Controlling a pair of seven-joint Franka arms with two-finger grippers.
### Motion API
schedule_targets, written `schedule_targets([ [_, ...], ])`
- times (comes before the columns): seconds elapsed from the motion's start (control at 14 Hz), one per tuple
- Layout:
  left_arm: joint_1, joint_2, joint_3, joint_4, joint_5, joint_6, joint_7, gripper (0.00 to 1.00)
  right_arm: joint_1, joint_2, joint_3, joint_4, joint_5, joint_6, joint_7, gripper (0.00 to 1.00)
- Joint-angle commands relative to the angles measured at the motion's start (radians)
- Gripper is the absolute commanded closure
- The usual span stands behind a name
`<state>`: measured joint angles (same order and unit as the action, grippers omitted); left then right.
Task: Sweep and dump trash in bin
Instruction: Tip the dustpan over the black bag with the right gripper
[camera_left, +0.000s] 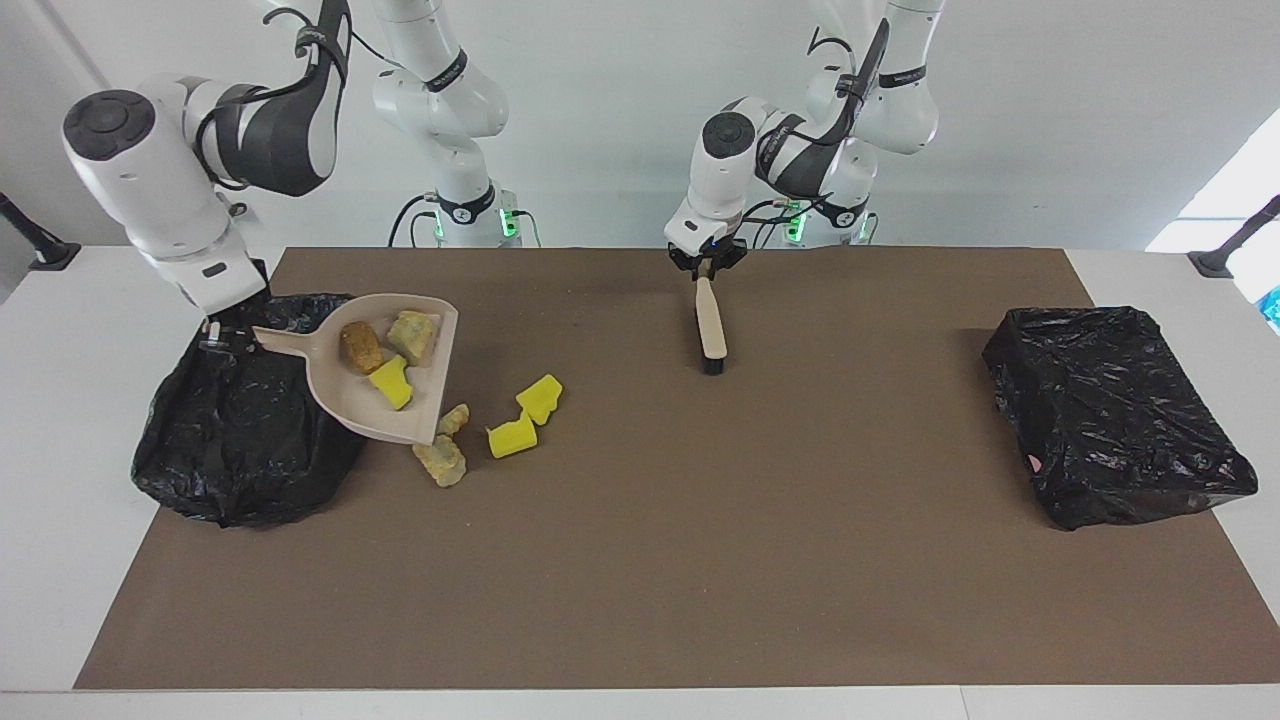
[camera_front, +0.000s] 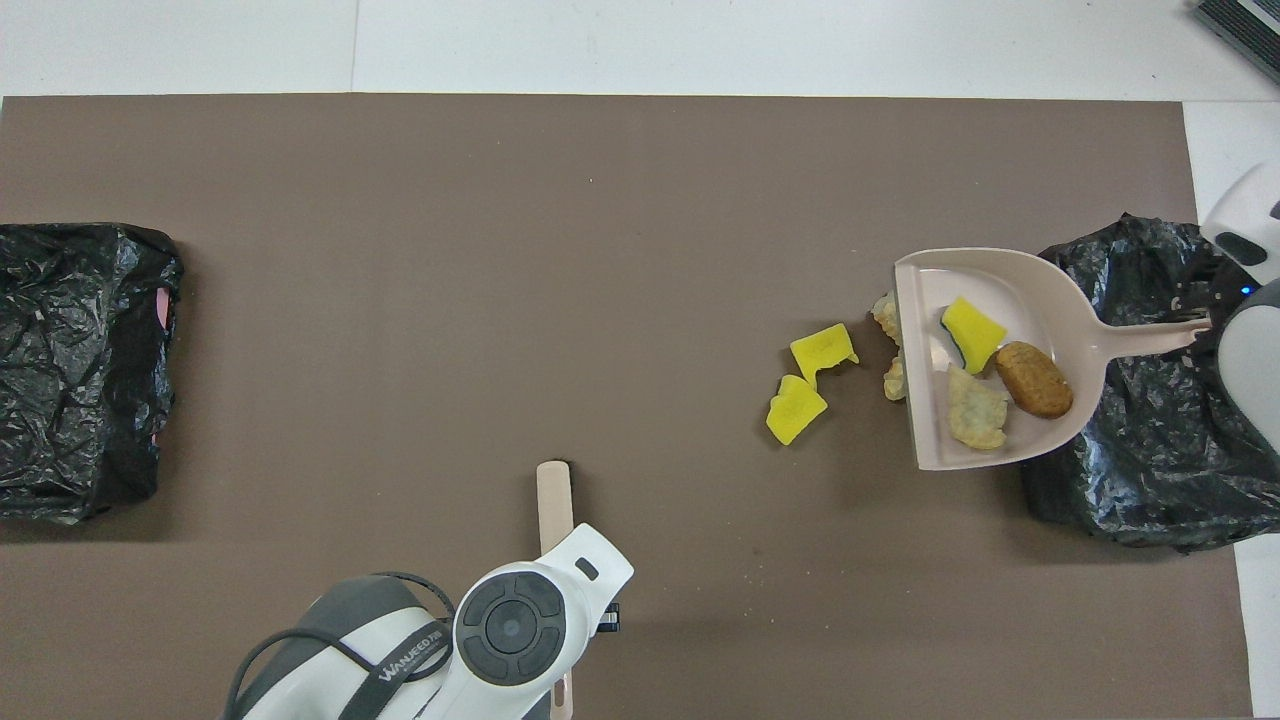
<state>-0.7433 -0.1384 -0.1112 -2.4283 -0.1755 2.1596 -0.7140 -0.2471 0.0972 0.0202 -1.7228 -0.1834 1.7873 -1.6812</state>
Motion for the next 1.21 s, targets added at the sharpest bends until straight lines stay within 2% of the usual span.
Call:
schedule_targets([
  [0.0,-0.010,-0.013,0.015,-0.005,0.010,-0.015,-0.012,0.00,-0.087,-0.010,0.015,-0.004,-0.042,0.052,-0.060,1.00],
  [0.14,0.010,0.000,0.018,0.026,0.011,-0.050,-0.004,0.00,-0.145,-0.010,0.015,-0.004,-0.048,0.099,-0.145,1.00],
  [0.29,0.100,-0.001,0.019,0.081,0.011,-0.076,0.030,0.00,-0.192,-0.016,0.015,-0.012,-0.080,0.132,-0.190,1.00],
  [0.71,0.398,-0.029,0.022,0.281,0.013,-0.326,0.267,0.00,-0.179,-0.039,0.015,-0.050,-0.318,0.109,-0.166,1.00],
  [1.0,0.536,-0.043,0.022,0.287,0.077,-0.392,0.405,0.00,-0.160,-0.043,0.027,-0.049,-0.438,0.083,-0.085,1.00],
  [1.14,0.603,-0.041,0.022,0.287,0.094,-0.397,0.476,0.00,-0.118,-0.056,0.026,-0.046,-0.508,0.023,-0.002,1.00],
])
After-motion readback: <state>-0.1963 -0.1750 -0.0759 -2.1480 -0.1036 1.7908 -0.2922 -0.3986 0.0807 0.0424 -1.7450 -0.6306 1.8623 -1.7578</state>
